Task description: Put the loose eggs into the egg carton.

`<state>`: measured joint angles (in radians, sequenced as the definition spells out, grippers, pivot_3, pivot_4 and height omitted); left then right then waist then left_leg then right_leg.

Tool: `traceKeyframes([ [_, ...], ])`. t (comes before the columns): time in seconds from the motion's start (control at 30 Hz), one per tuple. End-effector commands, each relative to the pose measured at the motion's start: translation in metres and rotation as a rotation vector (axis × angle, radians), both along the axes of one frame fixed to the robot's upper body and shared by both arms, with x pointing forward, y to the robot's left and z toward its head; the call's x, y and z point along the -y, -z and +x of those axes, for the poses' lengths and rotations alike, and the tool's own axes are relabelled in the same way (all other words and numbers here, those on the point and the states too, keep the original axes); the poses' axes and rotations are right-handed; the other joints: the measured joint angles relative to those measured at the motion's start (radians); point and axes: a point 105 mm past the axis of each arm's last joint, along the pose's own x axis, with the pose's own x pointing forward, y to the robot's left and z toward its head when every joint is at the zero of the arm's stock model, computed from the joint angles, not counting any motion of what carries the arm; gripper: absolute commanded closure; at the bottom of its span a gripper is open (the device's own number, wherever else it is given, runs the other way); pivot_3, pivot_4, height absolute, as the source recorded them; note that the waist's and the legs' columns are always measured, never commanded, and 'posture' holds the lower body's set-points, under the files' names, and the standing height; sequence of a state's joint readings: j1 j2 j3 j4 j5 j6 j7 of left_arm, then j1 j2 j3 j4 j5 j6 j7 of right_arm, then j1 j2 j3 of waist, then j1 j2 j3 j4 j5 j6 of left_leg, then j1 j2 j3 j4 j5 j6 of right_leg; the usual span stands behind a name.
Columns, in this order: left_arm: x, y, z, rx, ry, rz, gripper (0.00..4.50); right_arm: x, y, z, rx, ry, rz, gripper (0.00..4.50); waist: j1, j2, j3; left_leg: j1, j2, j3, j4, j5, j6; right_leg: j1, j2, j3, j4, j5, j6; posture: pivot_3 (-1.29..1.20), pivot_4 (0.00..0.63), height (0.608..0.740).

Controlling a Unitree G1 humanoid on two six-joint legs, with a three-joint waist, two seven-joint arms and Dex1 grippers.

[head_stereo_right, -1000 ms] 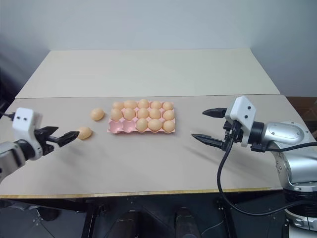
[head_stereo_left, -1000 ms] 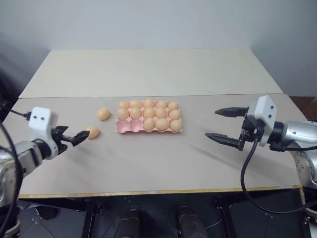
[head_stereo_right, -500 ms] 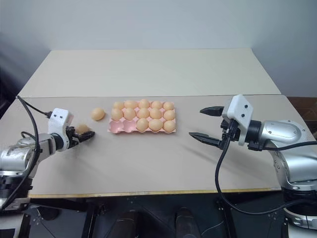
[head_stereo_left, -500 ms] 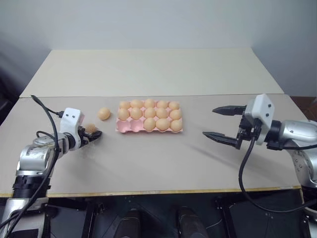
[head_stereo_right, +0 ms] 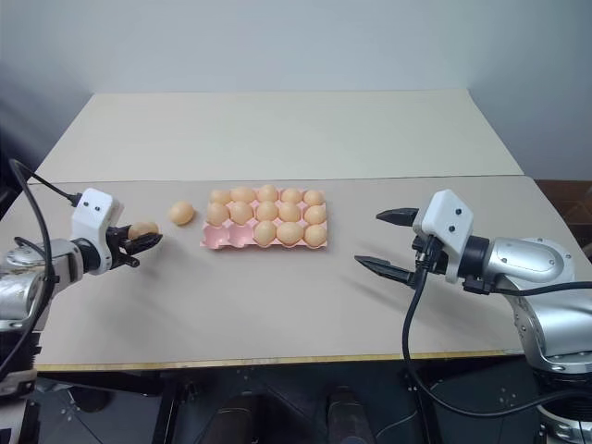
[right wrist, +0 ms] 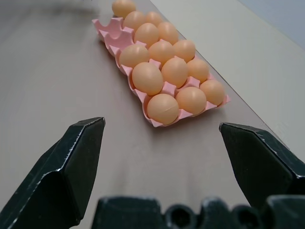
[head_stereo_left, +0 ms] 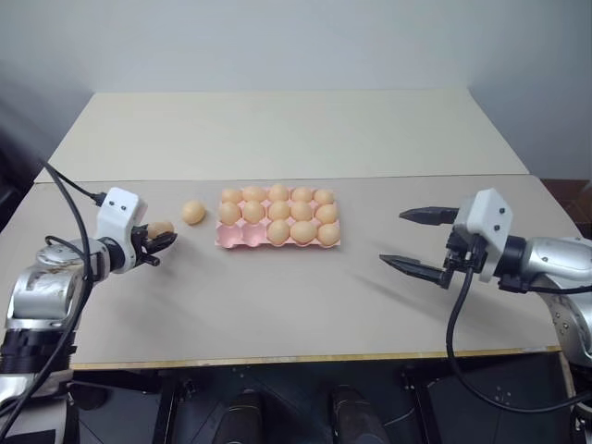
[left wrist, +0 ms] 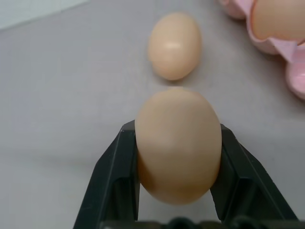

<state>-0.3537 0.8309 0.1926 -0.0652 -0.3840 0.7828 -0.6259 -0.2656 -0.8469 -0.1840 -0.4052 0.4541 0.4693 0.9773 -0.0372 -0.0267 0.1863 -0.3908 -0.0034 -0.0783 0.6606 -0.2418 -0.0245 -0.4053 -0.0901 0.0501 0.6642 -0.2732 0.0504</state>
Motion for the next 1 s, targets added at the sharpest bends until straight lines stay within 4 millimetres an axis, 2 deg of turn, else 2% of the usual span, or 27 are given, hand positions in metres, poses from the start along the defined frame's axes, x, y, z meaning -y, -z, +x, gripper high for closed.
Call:
traceKeyframes([
  [0.03,0.038,-0.046,-0.014,0.155,0.202,-0.054,2.86,-0.002,-0.018,-0.002,0.082,-0.005,0.0,0.0,0.001,0.0,0.0,0.0,0.0,0.0,0.0,0.0,0.0,0.0,0.0,0.0,0.0,0.0,0.0,0.0,0.15,0.74],
  [0.13,0.071,-0.058,-0.015,0.182,0.31,-0.108,2.86,-0.005,-0.018,-0.001,0.09,-0.009,0.01,0.0,0.013,0.0,0.0,0.0,0.0,0.0,0.0,0.0,0.0,0.001,0.0,-0.001,0.0,0.0,0.0,0.0,0.15,0.74],
  [0.23,0.105,-0.051,-0.005,0.178,0.394,-0.128,2.86,-0.008,-0.015,0.001,0.108,-0.001,0.003,0.0,0.02,0.0,0.0,0.001,-0.001,0.0,0.0,0.0,0.0,0.002,0.0,-0.001,-0.001,0.0,0.001,0.0,0.15,0.74],
  [0.4,0.128,-0.032,0.014,0.115,0.416,-0.077,2.86,-0.01,-0.018,0.002,0.135,0.021,0.016,0.0,0.017,-0.001,0.0,0.0,-0.001,0.0,0.001,0.0,0.0,0.001,0.0,0.0,-0.001,0.0,0.001,0.0,0.15,0.74],
  [0.47,0.132,-0.029,0.018,0.095,0.427,-0.073,2.86,-0.009,-0.019,0.002,0.141,0.033,0.018,0.0,0.014,-0.001,0.0,0.0,-0.001,0.0,0.001,0.0,0.0,0.001,0.001,0.0,0.0,0.0,0.001,0.0,0.15,0.74],
  [0.63,0.138,-0.023,0.024,0.052,0.444,-0.042,1.27,-0.006,-0.02,0.0,0.147,0.06,0.022,0.0,0.016,-0.001,0.0,0.0,-0.001,0.0,0.001,0.0,0.0,0.001,0.0,0.0,-0.001,0.0,0.001,0.0,0.15,0.74],
  [0.77,0.134,-0.036,0.021,0.097,0.448,-0.049,0.02,-0.004,-0.021,-0.001,0.151,0.069,0.026,0.0,0.016,-0.001,0.0,0.0,-0.001,0.0,0.001,0.0,0.0,0.001,0.0,0.0,-0.001,0.0,0.001,0.0,0.15,0.74],
  [0.9,0.127,-0.05,0.018,0.142,0.43,-0.041,0.02,-0.003,-0.021,0.001,0.153,0.072,0.026,0.0,0.016,-0.001,0.0,0.0,-0.001,0.0,0.001,0.0,0.0,0.001,0.0,0.0,-0.001,0.0,0.001,0.0,0.15,0.74],
  [1.0,0.104,-0.068,0.009,0.199,0.397,-0.032,0.02,-0.002,-0.022,0.003,0.157,0.073,0.032,0.0,0.013,-0.001,0.0,0.0,0.0,0.0,0.001,0.0,0.0,0.001,0.001,0.0,-0.001,0.0,0.001,0.0,0.15,0.74],
])
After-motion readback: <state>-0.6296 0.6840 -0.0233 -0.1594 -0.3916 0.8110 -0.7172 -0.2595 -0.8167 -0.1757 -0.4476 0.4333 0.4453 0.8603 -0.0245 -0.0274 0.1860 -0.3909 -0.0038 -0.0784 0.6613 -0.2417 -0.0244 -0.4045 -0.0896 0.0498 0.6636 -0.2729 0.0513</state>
